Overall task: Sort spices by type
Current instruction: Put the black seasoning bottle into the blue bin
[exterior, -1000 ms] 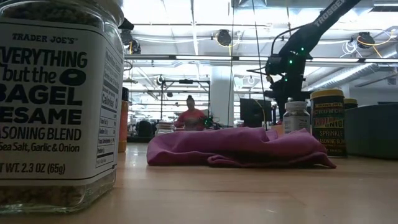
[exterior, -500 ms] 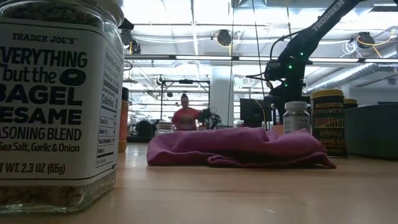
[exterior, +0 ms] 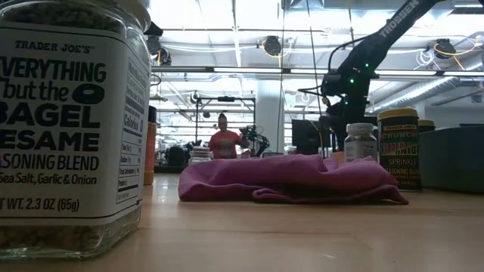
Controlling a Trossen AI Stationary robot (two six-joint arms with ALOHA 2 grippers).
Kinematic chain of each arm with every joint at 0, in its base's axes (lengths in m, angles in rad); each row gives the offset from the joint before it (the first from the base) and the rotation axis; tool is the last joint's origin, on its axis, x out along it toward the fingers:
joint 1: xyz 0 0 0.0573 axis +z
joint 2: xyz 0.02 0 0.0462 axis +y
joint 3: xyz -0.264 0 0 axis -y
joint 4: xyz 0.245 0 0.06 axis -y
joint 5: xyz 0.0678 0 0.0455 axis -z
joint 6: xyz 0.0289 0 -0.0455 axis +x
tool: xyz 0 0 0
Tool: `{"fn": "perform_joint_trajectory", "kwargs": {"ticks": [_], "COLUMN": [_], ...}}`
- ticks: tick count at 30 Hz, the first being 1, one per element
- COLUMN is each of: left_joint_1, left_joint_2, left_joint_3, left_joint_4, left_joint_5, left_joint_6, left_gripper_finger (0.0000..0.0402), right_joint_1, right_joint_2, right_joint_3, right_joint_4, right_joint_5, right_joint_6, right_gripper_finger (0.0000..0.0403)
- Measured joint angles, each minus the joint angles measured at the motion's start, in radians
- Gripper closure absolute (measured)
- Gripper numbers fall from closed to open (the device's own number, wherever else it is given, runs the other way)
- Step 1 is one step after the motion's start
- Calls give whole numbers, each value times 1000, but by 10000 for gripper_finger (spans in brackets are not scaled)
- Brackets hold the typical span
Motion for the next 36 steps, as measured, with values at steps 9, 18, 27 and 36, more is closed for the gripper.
{"fn": "perform_joint_trajectory", "kwargs": {"ticks": [9,18,27,36], "left_joint_1": [0,0,-41,-157], "left_joint_2": [0,4,114,222], "left_joint_3": [0,0,0,75], "left_joint_4": [0,-2,-2,-128], "left_joint_5": [0,0,6,-3], "left_joint_6": [-21,-191,-395,-545], "left_gripper_finger": [155,155,155,155], "right_joint_1": [52,383,777,913], "right_joint_2": [-143,-405,-457,-457], "right_joint_3": [38,38,38,38], "right_joint_4": [-6,0,22,32], "right_joint_5": [-1,33,281,289], "right_joint_6": [-6,-53,-43,-68], "right_gripper_finger": [242,268,273,273]}}
